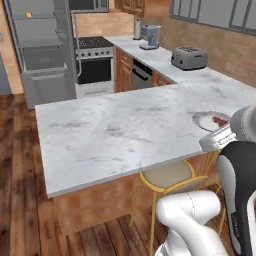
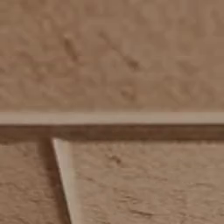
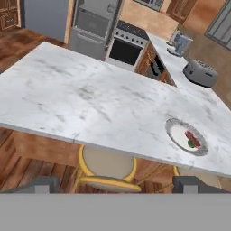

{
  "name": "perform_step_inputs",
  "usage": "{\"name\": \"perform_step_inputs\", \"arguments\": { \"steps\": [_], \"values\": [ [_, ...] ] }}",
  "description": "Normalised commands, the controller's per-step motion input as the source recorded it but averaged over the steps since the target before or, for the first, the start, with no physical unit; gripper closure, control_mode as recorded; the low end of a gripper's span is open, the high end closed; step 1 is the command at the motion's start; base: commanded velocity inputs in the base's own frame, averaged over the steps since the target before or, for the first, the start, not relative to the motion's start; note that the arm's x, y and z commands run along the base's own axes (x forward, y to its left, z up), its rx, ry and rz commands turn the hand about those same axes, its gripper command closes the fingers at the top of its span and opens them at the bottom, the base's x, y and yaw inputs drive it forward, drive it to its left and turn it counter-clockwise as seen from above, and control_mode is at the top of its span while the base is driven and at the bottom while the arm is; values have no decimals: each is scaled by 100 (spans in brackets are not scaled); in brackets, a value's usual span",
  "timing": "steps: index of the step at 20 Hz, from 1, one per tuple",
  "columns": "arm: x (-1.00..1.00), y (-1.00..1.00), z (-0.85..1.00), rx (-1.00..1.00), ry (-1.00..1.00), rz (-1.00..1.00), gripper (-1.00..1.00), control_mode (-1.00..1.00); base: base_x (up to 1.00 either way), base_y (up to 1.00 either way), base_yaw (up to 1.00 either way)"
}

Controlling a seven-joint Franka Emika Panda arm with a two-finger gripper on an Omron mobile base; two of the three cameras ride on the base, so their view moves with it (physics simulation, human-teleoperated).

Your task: Take the cheese, steak, and lemon wedge from the fridge and place them on the plate on the dining counter to create an appetizer plate.

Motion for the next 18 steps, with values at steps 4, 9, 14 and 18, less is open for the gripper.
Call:
{"name": "perform_step_inputs", "arguments": {
  "steps": [4, 9, 14, 18],
  "values": [
    [0, 0, 0, 0, 0, 0, -100, 100, -35, 100, 21],
    [0, 0, 0, 0, 0, 0, -100, 100, -14, 100, 20],
    [0, 0, 0, 0, 0, 0, -100, 100, 0, 100, 18],
    [0, 0, 0, 0, 0, 0, -100, 100, 0, 100, 17]
  ]
}}
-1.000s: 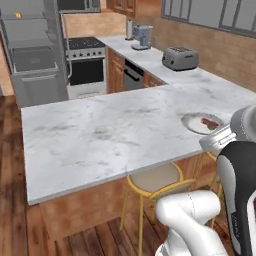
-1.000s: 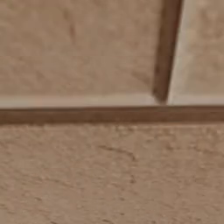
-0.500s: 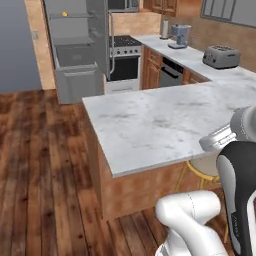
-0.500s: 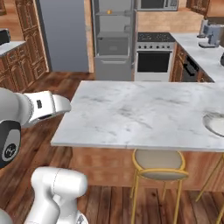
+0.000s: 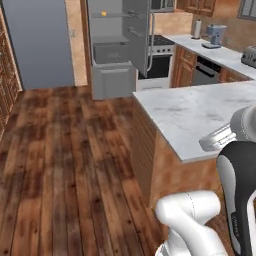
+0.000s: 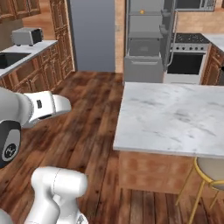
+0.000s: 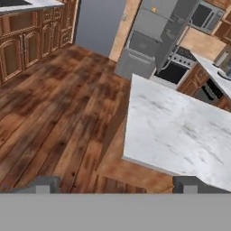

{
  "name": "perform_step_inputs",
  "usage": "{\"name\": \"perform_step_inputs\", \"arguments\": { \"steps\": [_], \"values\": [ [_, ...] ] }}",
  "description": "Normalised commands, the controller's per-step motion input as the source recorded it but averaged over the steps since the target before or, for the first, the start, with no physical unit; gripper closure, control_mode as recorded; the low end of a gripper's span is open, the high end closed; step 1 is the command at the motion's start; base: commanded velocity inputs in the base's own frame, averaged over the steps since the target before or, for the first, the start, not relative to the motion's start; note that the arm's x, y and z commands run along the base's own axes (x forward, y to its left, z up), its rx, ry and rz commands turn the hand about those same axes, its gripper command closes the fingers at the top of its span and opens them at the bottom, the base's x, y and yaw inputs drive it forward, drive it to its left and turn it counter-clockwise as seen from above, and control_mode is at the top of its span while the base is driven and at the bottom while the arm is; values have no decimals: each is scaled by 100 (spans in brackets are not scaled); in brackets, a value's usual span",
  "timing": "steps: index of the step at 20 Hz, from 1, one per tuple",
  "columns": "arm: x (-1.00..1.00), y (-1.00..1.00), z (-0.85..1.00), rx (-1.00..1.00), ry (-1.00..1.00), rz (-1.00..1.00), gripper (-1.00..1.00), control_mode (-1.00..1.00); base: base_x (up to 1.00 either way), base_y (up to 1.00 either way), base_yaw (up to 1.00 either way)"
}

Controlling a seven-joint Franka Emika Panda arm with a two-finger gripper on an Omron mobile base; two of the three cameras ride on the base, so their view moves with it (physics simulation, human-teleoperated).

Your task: Take the cheese, steak, and lemon wedge from the fridge and place them on the plate on the dining counter to create an appetizer plate.

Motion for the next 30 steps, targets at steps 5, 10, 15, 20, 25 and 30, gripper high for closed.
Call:
{"name": "perform_step_inputs", "arguments": {
  "steps": [5, 10, 15, 20, 25, 30],
  "values": [
    [0, 0, 0, 0, 0, 0, -100, 100, 39, 100, 15],
    [0, 0, 0, 0, 0, 0, -100, 100, 97, 76, 2],
    [0, 0, 0, 0, 0, 0, -100, 100, 100, 0, -11],
    [0, 0, 0, 0, 0, 0, -100, 100, 100, -6, -19],
    [0, 0, 0, 0, 0, 0, -100, 100, 100, 12, -20],
    [0, 0, 0, 0, 0, 0, -100, 100, 100, 25, -18]
  ]
}}
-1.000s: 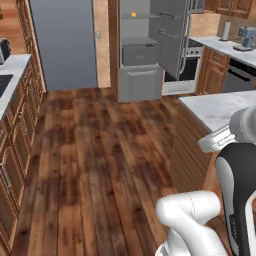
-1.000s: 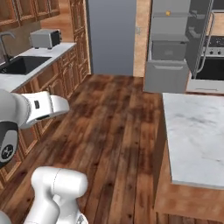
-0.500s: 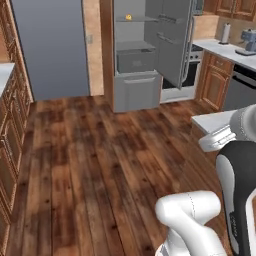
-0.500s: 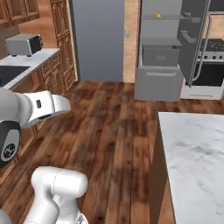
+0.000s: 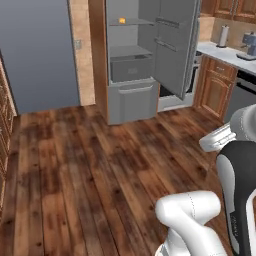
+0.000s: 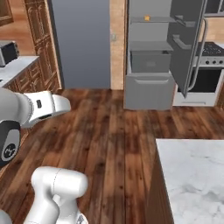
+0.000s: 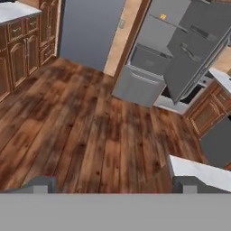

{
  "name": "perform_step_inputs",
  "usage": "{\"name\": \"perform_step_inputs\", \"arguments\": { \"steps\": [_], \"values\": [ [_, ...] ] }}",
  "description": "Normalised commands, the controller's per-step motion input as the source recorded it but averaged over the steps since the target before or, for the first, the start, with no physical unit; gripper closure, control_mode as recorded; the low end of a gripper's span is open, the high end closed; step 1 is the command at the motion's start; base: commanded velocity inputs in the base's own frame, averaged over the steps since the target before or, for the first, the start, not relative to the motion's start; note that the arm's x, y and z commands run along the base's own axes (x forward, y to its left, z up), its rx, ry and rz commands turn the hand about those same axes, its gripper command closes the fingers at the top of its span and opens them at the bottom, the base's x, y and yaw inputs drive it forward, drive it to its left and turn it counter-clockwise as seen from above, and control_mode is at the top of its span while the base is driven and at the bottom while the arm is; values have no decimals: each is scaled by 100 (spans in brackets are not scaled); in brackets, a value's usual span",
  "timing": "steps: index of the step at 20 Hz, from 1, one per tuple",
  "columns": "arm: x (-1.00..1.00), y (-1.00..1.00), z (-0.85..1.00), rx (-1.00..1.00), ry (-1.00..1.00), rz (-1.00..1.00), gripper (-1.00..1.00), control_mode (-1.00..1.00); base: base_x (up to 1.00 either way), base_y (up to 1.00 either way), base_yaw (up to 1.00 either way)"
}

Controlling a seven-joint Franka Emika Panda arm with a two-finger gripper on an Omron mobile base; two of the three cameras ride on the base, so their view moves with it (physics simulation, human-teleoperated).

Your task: Take the cheese, steak, and lemon wedge from the fridge and place them on the plate on the dining counter to create an appetizer plate.

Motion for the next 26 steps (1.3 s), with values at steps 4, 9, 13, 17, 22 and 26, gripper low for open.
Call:
{"name": "perform_step_inputs", "arguments": {
  "steps": [4, 9, 13, 17, 22, 26],
  "values": [
    [0, 0, 0, 0, 0, 0, -100, 100, 100, 12, -21],
    [0, 0, 0, 0, 0, 0, -100, 100, 100, 11, -22],
    [0, 0, 0, 0, 0, 0, -100, 100, 100, 16, -20],
    [0, 0, 0, 0, 0, 0, -100, 100, 100, 7, -22],
    [0, 0, 0, 0, 0, 0, -100, 100, 100, 8, -24],
    [0, 0, 0, 0, 0, 0, -100, 100, 100, 1, -23]
  ]
}}
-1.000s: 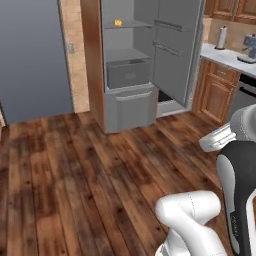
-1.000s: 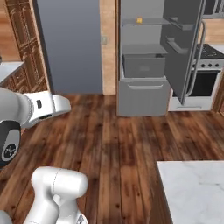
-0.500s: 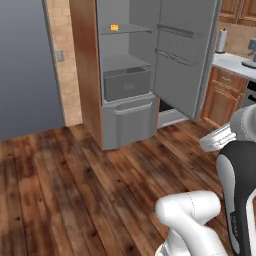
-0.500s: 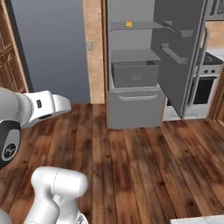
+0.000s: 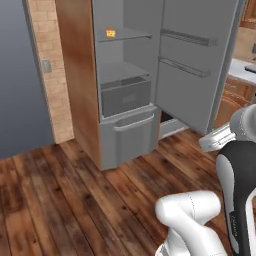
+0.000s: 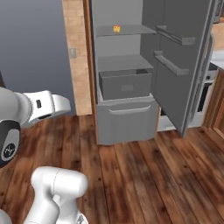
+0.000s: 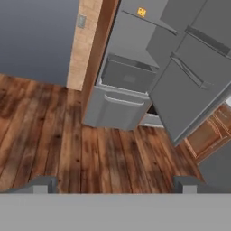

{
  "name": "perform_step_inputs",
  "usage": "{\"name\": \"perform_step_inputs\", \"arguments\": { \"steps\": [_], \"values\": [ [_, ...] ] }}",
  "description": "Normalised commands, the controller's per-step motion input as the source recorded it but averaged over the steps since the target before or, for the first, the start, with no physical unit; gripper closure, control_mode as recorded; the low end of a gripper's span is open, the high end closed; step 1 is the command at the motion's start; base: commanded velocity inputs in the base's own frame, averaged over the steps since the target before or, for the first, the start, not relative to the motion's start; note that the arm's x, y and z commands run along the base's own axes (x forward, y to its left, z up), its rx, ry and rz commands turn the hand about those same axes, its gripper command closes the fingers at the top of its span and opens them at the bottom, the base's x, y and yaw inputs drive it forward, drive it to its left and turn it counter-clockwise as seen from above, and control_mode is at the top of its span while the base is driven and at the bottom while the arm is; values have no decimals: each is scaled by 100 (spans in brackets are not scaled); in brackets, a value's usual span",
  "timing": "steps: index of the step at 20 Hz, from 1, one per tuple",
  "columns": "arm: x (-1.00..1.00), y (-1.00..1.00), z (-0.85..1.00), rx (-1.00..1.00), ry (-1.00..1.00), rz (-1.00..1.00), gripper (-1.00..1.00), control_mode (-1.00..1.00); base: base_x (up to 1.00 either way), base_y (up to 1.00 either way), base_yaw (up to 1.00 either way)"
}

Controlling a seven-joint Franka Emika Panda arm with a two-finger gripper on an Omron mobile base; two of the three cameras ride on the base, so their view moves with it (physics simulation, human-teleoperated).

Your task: Take the cheese, steak, and lemon wedge from the fridge and place them on the plate on the dining counter to create an appetizer plate.

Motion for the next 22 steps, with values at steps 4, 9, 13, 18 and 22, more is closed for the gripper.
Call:
{"name": "perform_step_inputs", "arguments": {
  "steps": [4, 9, 13, 18, 22],
  "values": [
    [0, 0, 0, 0, 0, 0, -100, 100, 100, 0, -19],
    [0, 0, 0, 0, 0, 0, -100, 100, 100, -8, -13],
    [0, 0, 0, 0, 0, 0, -100, 100, 100, -14, -3],
    [0, 0, 0, 0, 0, 0, -100, 100, 76, -32, -1],
    [0, 0, 0, 0, 0, 0, -100, 100, 45, -33, 0]
  ]
}}
